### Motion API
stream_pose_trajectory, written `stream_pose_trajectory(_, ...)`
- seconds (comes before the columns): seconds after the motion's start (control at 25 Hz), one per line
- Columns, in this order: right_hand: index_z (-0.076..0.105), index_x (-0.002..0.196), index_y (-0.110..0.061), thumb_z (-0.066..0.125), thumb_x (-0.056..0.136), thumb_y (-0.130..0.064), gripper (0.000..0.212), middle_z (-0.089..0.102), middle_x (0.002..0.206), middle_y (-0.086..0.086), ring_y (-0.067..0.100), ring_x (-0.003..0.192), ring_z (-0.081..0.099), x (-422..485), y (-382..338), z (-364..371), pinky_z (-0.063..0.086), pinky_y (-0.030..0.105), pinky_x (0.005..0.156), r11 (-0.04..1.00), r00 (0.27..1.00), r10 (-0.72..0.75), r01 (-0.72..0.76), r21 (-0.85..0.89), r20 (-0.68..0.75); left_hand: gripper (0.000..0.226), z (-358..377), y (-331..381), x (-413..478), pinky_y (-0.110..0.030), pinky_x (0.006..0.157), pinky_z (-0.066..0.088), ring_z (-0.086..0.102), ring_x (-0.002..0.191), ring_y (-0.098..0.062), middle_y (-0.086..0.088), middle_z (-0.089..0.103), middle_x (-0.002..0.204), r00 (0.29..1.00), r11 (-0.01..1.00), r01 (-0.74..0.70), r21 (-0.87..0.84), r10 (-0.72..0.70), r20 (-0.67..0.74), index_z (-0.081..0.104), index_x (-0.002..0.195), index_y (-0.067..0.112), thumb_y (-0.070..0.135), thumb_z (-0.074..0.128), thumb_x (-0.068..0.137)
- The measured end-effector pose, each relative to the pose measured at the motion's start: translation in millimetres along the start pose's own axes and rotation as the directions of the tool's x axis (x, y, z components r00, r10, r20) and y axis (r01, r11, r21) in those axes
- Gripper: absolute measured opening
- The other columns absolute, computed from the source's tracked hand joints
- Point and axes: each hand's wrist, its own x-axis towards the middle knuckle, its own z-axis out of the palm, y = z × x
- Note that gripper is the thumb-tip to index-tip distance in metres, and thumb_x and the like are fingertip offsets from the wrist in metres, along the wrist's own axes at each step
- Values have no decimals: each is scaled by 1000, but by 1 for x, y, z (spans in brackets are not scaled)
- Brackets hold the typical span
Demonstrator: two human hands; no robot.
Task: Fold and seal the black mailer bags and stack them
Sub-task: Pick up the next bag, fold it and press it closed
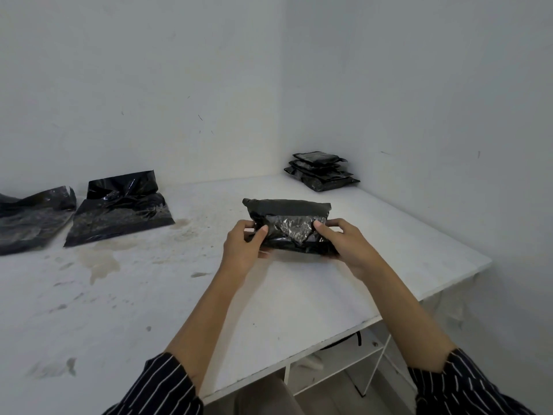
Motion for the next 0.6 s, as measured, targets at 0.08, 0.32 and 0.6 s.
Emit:
stream_pose_trajectory(0.08, 57, 110, -3, 66, 87, -30, 36, 64, 98, 12, 18, 75, 62, 13, -10, -5, 53, 26, 56, 1000, 1000, 20, -20, 17, -4, 13, 6, 9, 13, -28, 60, 59, 66, 61, -26, -23, 60, 101, 999, 989, 39, -145, -42, -21, 52, 104, -2, 8, 53, 94)
stream_pose_trajectory(0.32, 55, 99, -3, 74, 80, -29, 38, 63, 90, 11, 20, 72, 63, 70, -33, -7, 57, 33, 60, 998, 993, 33, -26, 61, -114, 20, 30, 27, 60, -29, 63, 60, 68, 49, -20, -27, 58, 109, 984, 927, 151, -343, -172, -32, 45, 110, -11, 5, 40, 100)
stream_pose_trajectory(0.6, 62, 98, -3, 67, 86, -12, 16, 64, 90, 12, 24, 70, 63, 169, -56, -28, 56, 31, 63, 985, 994, 27, -8, 170, -106, 28, 71, 58, 136, -33, 72, 58, 64, 72, -24, -17, 54, 115, 996, 971, 88, -221, -85, 25, 38, 123, 12, 11, 48, 97)
